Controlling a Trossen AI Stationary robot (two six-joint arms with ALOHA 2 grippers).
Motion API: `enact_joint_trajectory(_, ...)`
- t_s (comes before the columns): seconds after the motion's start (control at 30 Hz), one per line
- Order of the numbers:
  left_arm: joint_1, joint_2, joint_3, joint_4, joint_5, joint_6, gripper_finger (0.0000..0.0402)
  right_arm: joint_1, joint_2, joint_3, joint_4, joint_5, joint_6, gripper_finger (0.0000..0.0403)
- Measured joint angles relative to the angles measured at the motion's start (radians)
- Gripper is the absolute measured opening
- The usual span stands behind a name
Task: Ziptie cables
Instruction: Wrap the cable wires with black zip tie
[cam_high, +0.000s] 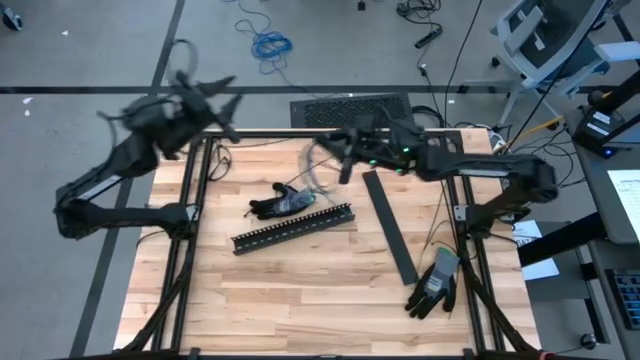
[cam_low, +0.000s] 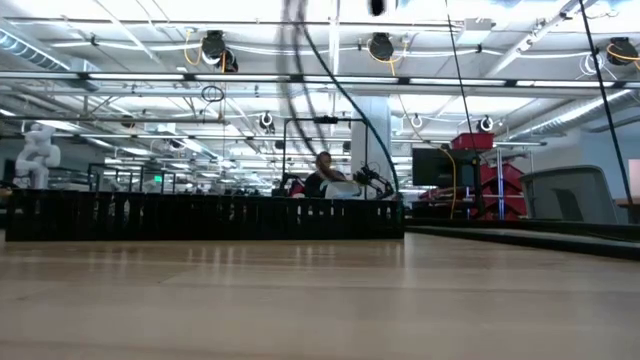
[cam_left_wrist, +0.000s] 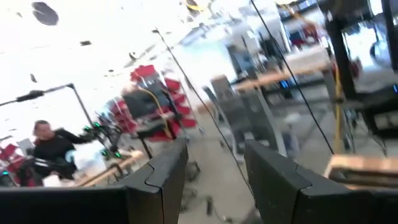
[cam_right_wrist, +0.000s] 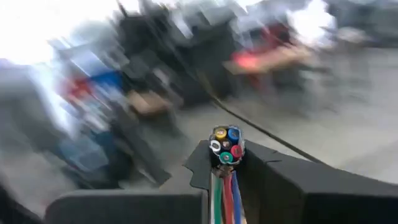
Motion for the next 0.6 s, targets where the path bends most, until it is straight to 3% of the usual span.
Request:
enact_joint_trajectory(0.1, 0.008, -0.063, 0.0, -0.004, -0.017, 0.0, 0.0162, 0.012, 0.107, 0.04, 0.293, -0.081, 0.111, 0.0021)
enact_joint_trajectory(0.17, 0.015, -0.096, 0.0, -0.005, -0.027, 0.003, 0.0162, 0.023, 0.163, 0.098, 0.398, -0.129, 0.154, 0.0021)
enact_joint_trajectory(0.37, 0.023, -0.148, 0.0, -0.06, -0.027, 0.025, 0.0162, 0.1, 0.219, 0.256, 0.436, -0.203, 0.203, 0.0021)
enact_joint_trajectory(0.47, 0.023, -0.153, 0.0, -0.089, -0.026, 0.025, 0.0162, 0.148, 0.192, 0.28, 0.311, -0.21, 0.236, 0.0021)
enact_joint_trajectory(0.6, 0.023, -0.152, 0.0, -0.132, -0.026, 0.025, 0.0162, 0.223, 0.132, 0.28, -0.227, -0.173, 0.221, 0.0021)
